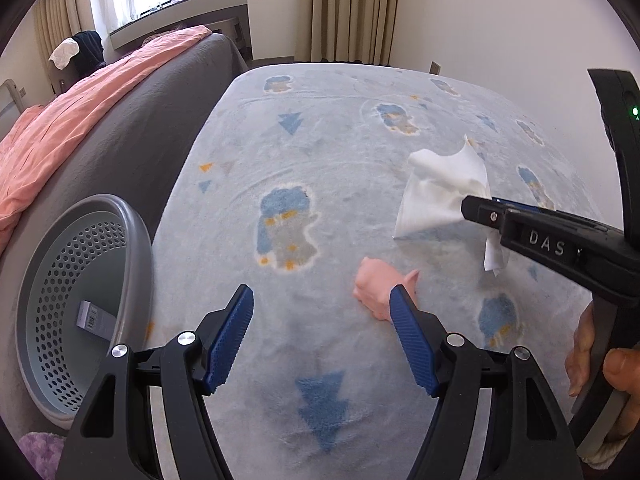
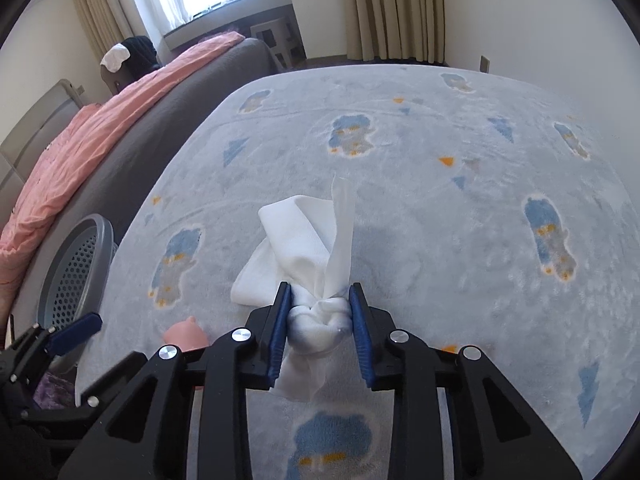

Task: Collect trash
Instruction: 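Grasp the white knotted cloth with the right tool and lift it, then grasp the pink pig toy with the left tool while the right tool holds the cloth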

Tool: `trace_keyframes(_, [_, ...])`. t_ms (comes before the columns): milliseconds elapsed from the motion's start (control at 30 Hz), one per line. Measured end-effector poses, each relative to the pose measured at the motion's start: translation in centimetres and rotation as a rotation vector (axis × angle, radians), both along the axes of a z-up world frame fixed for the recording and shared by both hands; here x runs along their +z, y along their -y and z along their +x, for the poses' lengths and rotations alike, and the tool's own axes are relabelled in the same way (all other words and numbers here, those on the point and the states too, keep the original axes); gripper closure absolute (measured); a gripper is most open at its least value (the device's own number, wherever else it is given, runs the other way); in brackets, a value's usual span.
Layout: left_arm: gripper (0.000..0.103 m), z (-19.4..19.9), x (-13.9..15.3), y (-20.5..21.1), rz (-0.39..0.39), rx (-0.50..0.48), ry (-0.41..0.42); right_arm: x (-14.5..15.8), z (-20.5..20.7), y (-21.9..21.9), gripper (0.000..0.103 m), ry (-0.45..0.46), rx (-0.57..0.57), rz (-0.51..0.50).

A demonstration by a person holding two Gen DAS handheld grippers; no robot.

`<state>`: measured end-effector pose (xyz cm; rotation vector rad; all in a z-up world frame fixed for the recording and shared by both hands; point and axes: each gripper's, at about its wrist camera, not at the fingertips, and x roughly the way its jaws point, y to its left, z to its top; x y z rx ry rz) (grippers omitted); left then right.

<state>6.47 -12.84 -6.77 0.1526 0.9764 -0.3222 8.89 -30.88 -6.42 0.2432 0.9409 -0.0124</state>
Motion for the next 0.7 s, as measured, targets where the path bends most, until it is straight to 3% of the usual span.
trace_keyframes(433, [0.036, 1.0, -3.1, 4.5, 0.015, -0.034, -0.067, 2.2, -1.3, 3.3, 0.074, 0.054, -0.064, 0.054])
trace_keyframes(500, [0.048, 1.3, -3.4, 4.6, 0.021, -0.024, -0.064, 2.2, -1.4, 3.3, 0.074, 0.055, -0.06, 0.053])
trace_keyframes(533, [0.064, 1.4, -3.6, 4.6, 0.028, -0.024, -0.067, 2.2, -1.5, 3.2, 0.074, 0.055, -0.058, 0.051])
trace_keyframes(700, [0.064, 1.2, -3.4, 4.0, 0.0, -0.025, -0.065, 1.9, -1.4, 2.9, 0.074, 0.047, -0.052, 0.038])
